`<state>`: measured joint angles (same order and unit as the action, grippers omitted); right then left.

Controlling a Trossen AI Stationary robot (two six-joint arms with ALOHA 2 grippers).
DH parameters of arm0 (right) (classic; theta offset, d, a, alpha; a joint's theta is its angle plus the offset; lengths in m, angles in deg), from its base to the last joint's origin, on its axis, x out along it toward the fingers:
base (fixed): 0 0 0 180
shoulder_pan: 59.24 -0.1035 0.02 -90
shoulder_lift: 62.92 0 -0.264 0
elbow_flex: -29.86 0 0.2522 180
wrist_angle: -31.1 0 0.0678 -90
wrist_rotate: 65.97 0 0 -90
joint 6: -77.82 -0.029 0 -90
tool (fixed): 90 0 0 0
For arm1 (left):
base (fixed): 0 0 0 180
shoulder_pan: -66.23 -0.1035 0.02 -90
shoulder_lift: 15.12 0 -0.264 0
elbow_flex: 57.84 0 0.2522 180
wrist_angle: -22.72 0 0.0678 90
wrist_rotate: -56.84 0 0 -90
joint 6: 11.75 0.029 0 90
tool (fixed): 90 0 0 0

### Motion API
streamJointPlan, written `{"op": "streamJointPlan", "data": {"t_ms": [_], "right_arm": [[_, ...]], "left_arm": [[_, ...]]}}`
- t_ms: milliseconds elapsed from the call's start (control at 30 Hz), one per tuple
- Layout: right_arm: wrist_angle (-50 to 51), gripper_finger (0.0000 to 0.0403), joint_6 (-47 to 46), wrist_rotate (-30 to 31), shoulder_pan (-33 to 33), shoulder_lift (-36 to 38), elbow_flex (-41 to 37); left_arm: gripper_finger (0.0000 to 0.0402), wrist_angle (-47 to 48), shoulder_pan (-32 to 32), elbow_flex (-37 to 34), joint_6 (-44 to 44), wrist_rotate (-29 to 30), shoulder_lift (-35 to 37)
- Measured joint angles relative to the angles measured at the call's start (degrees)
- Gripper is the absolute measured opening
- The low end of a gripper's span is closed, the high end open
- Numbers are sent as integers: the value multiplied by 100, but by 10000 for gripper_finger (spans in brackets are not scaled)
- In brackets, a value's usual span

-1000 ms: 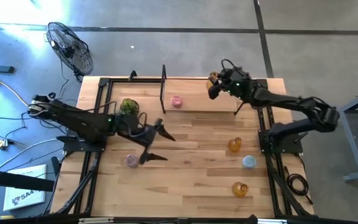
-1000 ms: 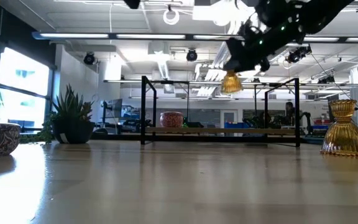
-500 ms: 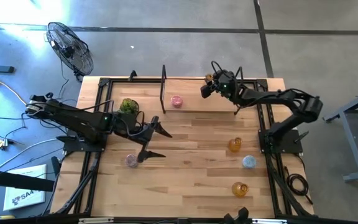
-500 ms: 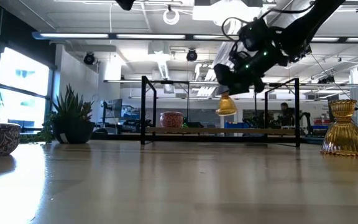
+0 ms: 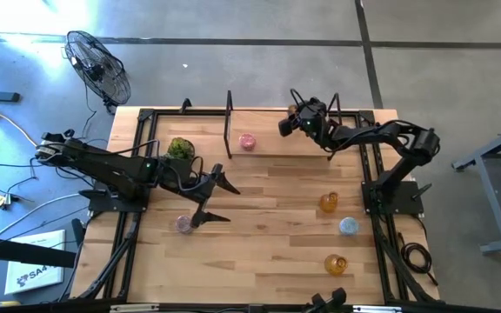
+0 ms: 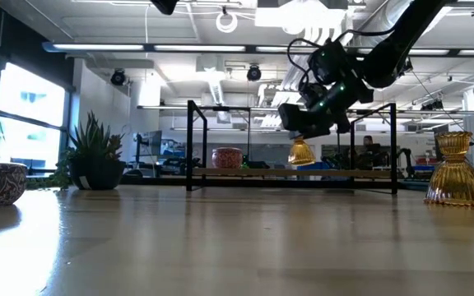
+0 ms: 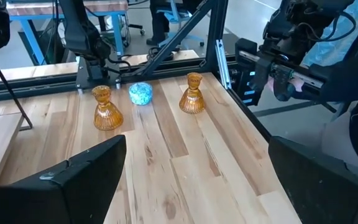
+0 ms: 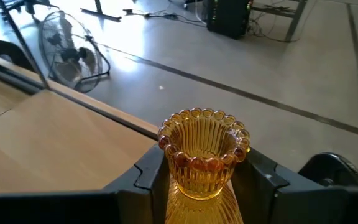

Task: Pick & Place candle stick holders
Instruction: Put the top left orange glass candle holder on the shelf

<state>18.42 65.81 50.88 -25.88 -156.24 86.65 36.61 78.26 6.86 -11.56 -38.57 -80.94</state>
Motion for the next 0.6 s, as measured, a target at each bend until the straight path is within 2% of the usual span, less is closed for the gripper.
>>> {"op": "streamJointPlan", "data": {"t_ms": [200, 600], "right_arm": [[26, 125, 19, 213, -2, 0, 0], [219, 125, -107, 75, -4, -47, 0]], "left_arm": [[386, 7, 0, 0, 0, 0, 0], [386, 5, 0, 0, 0, 0, 0]]}}
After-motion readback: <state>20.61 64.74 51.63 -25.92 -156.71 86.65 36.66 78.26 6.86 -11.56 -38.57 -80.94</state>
